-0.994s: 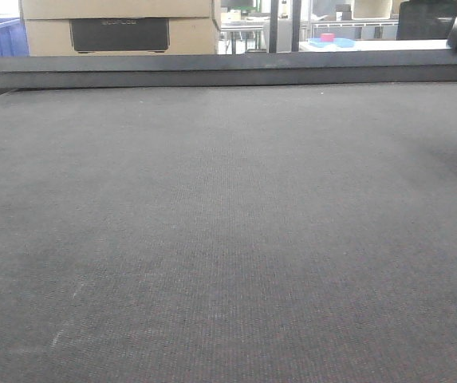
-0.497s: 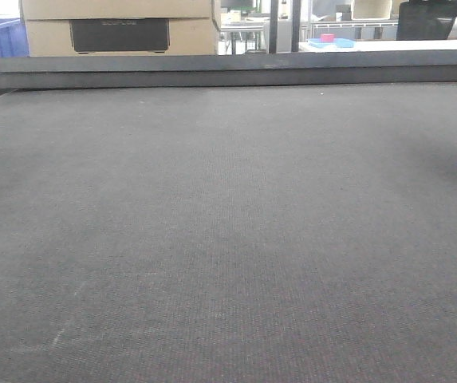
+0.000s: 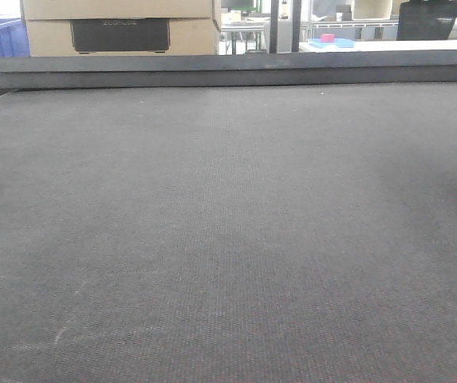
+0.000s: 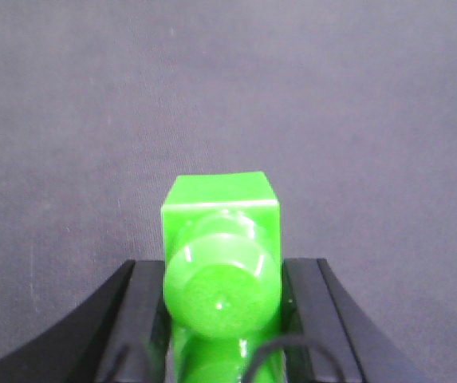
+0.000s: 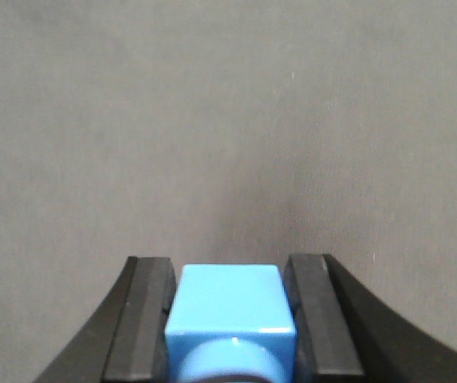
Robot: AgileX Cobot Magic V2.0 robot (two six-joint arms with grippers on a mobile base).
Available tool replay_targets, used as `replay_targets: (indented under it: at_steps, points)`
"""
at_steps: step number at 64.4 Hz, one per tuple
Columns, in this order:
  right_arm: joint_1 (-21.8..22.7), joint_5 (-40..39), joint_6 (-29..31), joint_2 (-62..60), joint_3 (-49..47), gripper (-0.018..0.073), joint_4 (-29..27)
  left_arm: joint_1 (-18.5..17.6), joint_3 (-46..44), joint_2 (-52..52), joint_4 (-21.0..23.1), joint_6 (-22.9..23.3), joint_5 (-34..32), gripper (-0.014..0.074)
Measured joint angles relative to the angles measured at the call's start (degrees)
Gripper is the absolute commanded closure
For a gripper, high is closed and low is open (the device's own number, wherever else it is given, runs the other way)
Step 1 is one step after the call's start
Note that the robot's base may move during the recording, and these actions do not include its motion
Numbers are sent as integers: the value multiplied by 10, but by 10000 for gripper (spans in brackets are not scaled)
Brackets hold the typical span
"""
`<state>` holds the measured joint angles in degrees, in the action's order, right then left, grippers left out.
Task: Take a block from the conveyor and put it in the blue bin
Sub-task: 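Lift both held blocks up off the conveyor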
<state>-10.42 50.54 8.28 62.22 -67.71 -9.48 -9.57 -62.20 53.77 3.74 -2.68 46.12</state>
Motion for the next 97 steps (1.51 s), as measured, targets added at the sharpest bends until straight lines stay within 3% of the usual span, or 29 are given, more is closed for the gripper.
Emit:
replay_targets:
  at_steps: [13, 32, 67, 97]
  points:
    - [0, -15, 5, -97, 90, 713, 0, 0, 58, -88, -1, 0, -35, 708]
    - [-24, -51, 11, -193, 100, 713, 0, -28, 66, -156, -2, 0, -62, 708]
    - [-91, -81, 13, -249, 101, 713, 0, -34, 66, -165, -2, 0, -66, 708]
    - [-92, -84, 15, -249, 101, 713, 0, -34, 66, -165, -2, 0, -66, 708]
